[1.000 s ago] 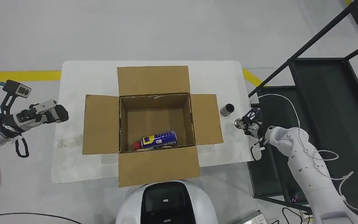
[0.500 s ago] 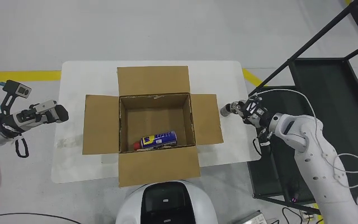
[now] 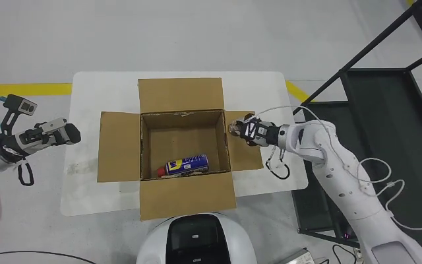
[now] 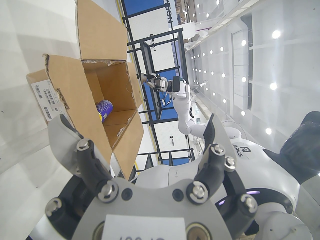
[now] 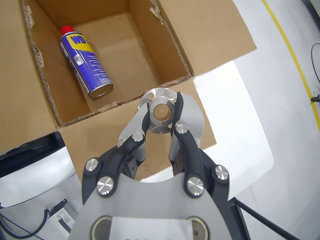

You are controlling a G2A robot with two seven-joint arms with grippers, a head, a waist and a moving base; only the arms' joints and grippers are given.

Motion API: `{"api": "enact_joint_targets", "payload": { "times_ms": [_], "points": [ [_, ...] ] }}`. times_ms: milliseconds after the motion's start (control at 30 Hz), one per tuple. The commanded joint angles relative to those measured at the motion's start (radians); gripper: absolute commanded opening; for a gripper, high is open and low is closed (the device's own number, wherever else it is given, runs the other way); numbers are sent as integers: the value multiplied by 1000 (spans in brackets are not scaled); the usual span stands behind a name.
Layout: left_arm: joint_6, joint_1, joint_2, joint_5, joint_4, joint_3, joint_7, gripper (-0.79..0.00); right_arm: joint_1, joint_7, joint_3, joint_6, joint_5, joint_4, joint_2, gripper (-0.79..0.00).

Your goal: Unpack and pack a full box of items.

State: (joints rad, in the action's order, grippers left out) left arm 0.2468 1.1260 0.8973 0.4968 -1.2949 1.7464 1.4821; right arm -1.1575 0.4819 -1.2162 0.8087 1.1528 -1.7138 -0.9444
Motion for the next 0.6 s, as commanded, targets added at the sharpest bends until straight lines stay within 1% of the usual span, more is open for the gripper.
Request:
{"api": "enact_joint_targets", "payload": {
  "times_ms": [0, 267, 567],
  "points": [
    [0, 0, 0, 0, 0, 0, 0, 0, 47, 11, 73, -5, 2, 19, -13, -785],
    [0, 0, 0, 0, 0, 0, 0, 0, 210, 23, 285, -32, 5, 117, -72, -785],
    [0, 0, 0, 0, 0, 0, 0, 0, 326, 20, 419, -85, 2, 241, -130, -785]
  ]
}}
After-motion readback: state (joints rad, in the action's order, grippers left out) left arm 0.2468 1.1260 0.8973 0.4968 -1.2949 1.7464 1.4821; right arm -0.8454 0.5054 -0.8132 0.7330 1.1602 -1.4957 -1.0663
